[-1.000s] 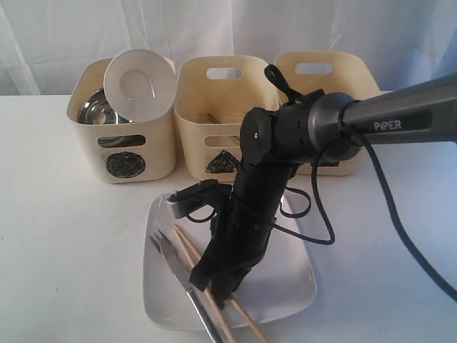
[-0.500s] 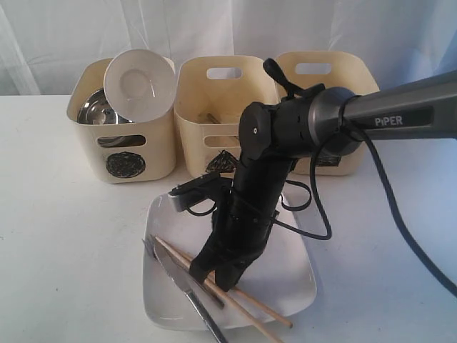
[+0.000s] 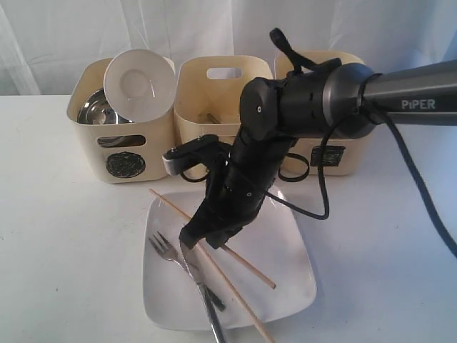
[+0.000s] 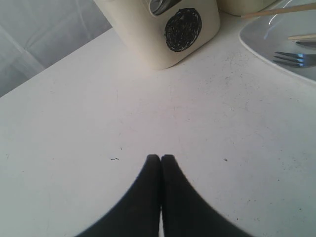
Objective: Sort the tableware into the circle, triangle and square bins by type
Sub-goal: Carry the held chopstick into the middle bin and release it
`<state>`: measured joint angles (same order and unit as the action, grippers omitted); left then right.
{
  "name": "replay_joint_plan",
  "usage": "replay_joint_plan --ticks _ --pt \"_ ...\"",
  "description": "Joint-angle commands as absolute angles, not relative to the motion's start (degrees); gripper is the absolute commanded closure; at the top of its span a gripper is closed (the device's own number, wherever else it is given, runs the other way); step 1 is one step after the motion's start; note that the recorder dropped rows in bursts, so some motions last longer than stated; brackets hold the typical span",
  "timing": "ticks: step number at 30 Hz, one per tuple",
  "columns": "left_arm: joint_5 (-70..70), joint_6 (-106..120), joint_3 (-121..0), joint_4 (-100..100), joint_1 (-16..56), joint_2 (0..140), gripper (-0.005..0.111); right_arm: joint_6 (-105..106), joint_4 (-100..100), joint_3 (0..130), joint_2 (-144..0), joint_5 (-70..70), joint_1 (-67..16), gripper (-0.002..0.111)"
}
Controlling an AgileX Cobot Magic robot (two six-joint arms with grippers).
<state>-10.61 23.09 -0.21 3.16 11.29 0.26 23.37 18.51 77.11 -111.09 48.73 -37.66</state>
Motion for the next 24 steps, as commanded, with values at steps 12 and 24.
replay_joint_plan --ticks 12,24 --pt "-10.50 22.95 0.00 3.34 11.53 0.00 0.107 13.85 2.97 78.21 -99.86 44.07 -37.66 0.108" --pt "-10.50 22.95 0.00 3.34 11.53 0.00 0.107 3.75 -9.00 78.21 -97.01 34.99 -36.94 0.108"
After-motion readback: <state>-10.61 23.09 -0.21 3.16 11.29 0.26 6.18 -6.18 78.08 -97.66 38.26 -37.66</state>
